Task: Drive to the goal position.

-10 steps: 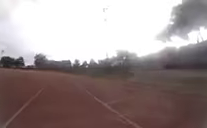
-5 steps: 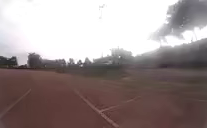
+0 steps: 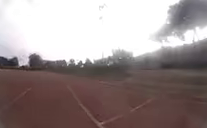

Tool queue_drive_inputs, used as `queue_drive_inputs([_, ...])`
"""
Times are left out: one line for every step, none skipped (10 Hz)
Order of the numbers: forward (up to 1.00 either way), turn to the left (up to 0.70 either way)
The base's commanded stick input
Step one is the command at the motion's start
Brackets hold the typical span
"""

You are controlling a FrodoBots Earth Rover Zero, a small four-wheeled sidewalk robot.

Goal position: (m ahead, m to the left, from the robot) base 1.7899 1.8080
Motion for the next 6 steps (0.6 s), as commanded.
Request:
queue_drive_inputs([0.70, 0.00])
queue_drive_inputs([0.70, 0.00])
queue_drive_inputs([0.70, 0.00])
queue_drive_inputs([0.70, 0.00])
queue_drive_inputs([0.70, 0.00])
queue_drive_inputs([0.70, 0.00])
